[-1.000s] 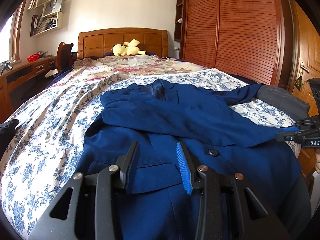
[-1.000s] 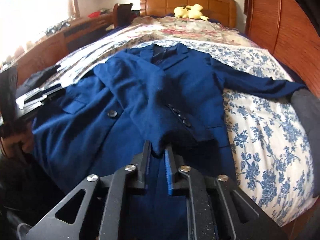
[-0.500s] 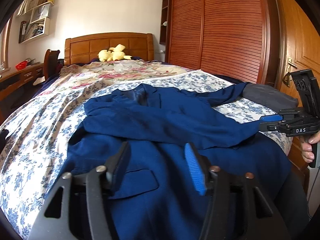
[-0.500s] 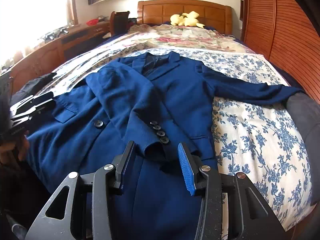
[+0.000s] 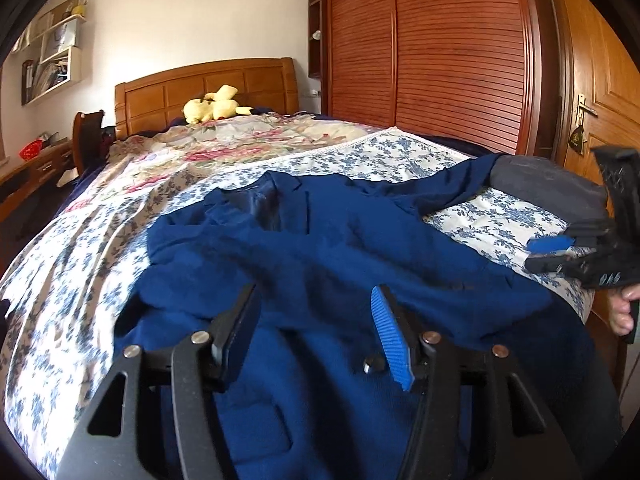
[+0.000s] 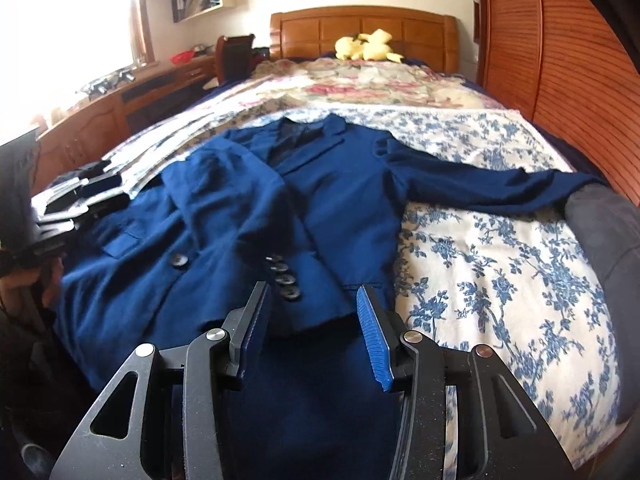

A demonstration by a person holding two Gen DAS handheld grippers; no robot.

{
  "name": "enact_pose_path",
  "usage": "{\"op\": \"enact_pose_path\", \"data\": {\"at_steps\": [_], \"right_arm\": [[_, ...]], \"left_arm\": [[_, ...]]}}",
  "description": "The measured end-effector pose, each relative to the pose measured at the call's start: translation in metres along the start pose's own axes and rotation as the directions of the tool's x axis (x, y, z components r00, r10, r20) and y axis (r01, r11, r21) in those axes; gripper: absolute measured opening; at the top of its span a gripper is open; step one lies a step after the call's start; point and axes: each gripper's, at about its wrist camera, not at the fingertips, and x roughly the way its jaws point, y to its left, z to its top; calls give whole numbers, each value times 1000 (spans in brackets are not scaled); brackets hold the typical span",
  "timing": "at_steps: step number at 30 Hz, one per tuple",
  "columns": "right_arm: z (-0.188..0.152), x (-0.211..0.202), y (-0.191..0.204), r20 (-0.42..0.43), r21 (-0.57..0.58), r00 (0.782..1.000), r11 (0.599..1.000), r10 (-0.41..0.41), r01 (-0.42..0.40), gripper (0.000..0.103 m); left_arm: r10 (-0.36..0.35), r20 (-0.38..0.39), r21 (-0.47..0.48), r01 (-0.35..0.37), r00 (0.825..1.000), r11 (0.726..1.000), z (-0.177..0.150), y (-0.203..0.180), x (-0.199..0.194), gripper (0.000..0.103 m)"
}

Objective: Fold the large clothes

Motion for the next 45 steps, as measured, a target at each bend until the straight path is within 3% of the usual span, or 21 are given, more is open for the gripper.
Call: {"op": "enact_pose_path", "data": {"at_steps": [5,8,9,10,12,20,23,27,28,35,45], "right_arm": [[-4,41,-9,-86,-11,996,1000,20,-21,45],[-8,56,-8,-119,-21,992,999,43,-46,39],[-9,58,-8,-126,-29,991,998,51,-55,29],[-9,59,-7,-131,-36,989,997,61,-67,14],[-8,56,-8,-127,-58,990,995,68,-76,5],[8,34,-37,-35,-26,999,999,-32,31,3],[16,37,-50,-39,-1,996,997,-78,78,15],[29,44,-72,-38,14,991,991,-130,131,54],[32,46,-79,-37,14,988,989,-148,149,56],[57,71,-127,-54,36,974,974,-221,223,58],[88,109,-197,-96,170,947,932,-306,319,58]], "left_arm": [[-27,-16,0,27,1000,1000,14,-3,34,56],[-31,-19,1,31,999,1000,17,-4,52,56],[-31,-19,0,31,999,1000,17,-5,55,56],[-35,-12,-2,35,999,999,14,-5,58,56],[-34,-15,-6,34,999,999,9,-4,63,56],[-53,-14,-29,53,998,998,3,2,67,56],[-48,-13,-22,48,999,999,1,0,69,56],[-45,2,-10,45,999,999,-1,-2,66,56],[-40,5,-7,41,999,999,-1,-3,66,56],[-40,9,-1,40,999,999,-2,-4,66,56],[-45,10,-10,45,999,999,-5,-2,66,56]]}}
